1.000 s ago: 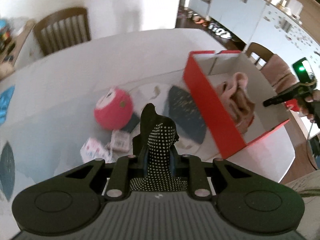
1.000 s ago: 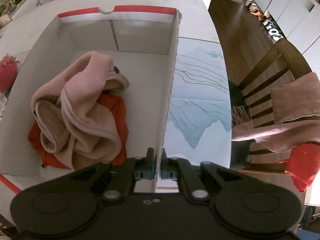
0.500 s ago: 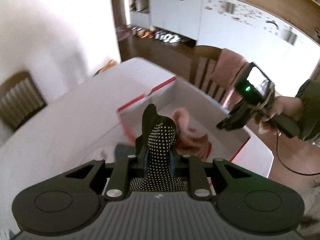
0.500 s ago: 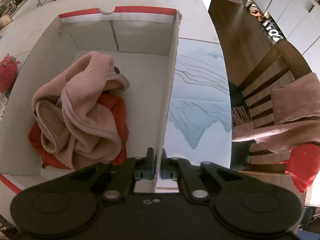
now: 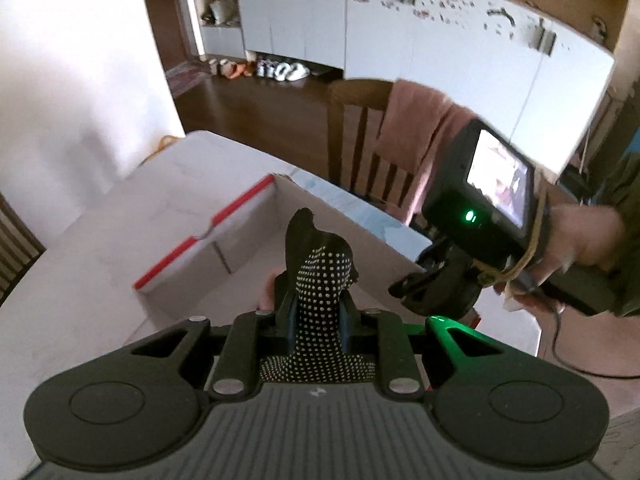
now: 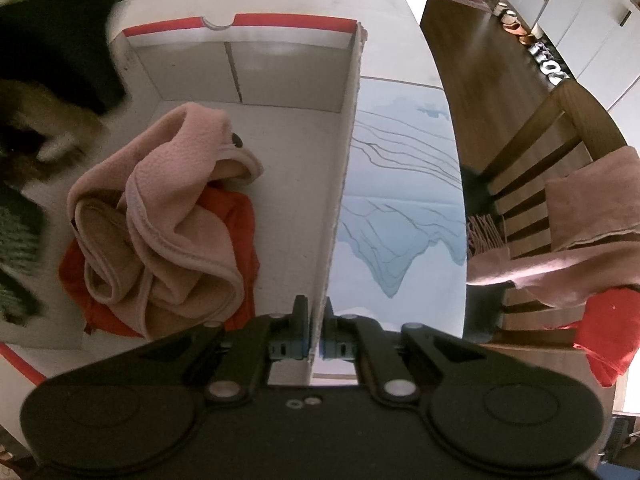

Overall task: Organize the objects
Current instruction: 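Lift the black dotted glove with the left gripper and carry it over the box, then lower the black dotted glove onto the pink cloth and open the left gripper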

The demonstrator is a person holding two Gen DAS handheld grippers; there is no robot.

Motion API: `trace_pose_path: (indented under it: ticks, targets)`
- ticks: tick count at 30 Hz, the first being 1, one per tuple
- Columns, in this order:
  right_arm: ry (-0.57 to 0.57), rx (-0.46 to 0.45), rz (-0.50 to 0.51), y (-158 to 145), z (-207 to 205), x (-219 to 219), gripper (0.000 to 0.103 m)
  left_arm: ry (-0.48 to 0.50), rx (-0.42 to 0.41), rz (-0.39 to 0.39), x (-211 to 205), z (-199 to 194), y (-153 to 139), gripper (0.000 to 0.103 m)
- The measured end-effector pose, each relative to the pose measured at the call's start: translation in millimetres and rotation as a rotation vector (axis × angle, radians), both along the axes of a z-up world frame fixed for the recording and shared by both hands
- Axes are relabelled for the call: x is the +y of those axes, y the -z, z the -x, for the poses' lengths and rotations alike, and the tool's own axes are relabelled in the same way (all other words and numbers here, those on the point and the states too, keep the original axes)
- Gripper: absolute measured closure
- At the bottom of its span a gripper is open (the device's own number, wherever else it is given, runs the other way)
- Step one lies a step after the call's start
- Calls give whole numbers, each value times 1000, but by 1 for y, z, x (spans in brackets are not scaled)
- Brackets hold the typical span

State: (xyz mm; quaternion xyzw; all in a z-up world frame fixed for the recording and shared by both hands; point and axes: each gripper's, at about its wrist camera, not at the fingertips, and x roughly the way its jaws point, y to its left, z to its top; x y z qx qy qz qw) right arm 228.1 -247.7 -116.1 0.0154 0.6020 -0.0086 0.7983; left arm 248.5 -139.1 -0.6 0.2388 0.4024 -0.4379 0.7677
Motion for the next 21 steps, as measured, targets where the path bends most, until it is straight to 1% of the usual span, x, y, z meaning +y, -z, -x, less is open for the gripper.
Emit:
trace_pose_path:
  ticks: [9,16,21]
  targets:
    - [-8,-2,-1,0,0,0,99,10,45,-98,-23,-4,59,84]
    - [-9,-1,-3,0,0,0,99,13,69,-159,-29,-3,93,84]
    - [-9,-1,-3,0,0,0,99,0,107,-187,-29,-6,113,84]
